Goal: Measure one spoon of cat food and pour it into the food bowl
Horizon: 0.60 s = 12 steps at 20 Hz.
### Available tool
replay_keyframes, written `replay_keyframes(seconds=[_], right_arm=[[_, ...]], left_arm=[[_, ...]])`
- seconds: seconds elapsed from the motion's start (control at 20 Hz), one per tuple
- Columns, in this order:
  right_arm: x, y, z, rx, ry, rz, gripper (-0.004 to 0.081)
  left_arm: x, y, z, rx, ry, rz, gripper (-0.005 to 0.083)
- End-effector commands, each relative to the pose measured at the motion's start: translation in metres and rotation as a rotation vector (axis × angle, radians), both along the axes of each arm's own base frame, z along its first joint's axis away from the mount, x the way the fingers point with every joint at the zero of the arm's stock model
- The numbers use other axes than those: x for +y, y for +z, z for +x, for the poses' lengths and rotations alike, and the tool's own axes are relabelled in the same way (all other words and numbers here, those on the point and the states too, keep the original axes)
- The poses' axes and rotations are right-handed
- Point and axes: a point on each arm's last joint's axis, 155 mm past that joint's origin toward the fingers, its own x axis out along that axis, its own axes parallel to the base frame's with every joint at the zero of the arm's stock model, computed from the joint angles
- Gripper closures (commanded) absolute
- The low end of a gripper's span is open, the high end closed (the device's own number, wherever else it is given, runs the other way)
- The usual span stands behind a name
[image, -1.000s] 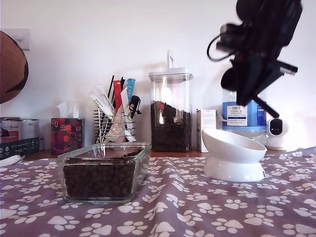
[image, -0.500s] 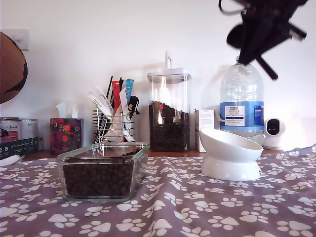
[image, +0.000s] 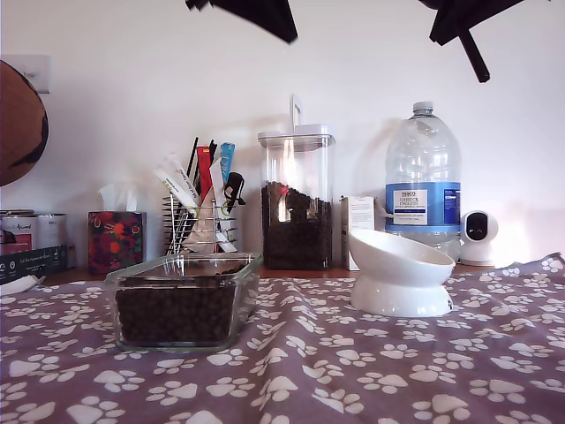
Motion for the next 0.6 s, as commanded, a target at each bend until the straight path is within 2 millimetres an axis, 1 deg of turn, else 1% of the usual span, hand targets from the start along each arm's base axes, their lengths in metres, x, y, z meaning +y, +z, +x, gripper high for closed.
replay_keyframes(seconds=[0.0, 0.1, 0.15, 0.25, 0.4, 0.45, 0.55], right_arm=[[0.004, -0.002, 0.004, -0.03, 0.004, -0.012, 0.0781], [0.01, 0.008, 0.011, -0.082, 0.015, 0.002, 0.0781], [0.015, 0.014, 0.014, -0.113, 0.024, 0.01, 0.0781], [0.023, 0.022, 0.016, -0.148, 0.042, 0.021, 0.0781], [0.027, 0.016, 0.015, -0.129, 0.047, 0.022, 0.0781], [0.027, 0.014, 0.014, -0.122, 0.045, 0.022, 0.0781], [0.025, 0.008, 0.013, -0.104, 0.036, 0.014, 0.0781]], left_arm=[[-0.004, -0.025, 0.013, -0.01, 0.007, -0.007, 0.0794], [0.0, -0.042, 0.028, -0.031, 0.032, -0.022, 0.0794], [0.002, -0.048, 0.035, -0.045, 0.042, -0.032, 0.0794], [0.008, -0.047, 0.049, -0.078, 0.064, -0.057, 0.0794], [0.013, -0.035, 0.062, -0.112, 0.071, -0.103, 0.0794], [0.014, -0.033, 0.064, -0.115, 0.067, -0.114, 0.0794], [0.013, -0.038, 0.06, -0.104, 0.029, -0.12, 0.0794]])
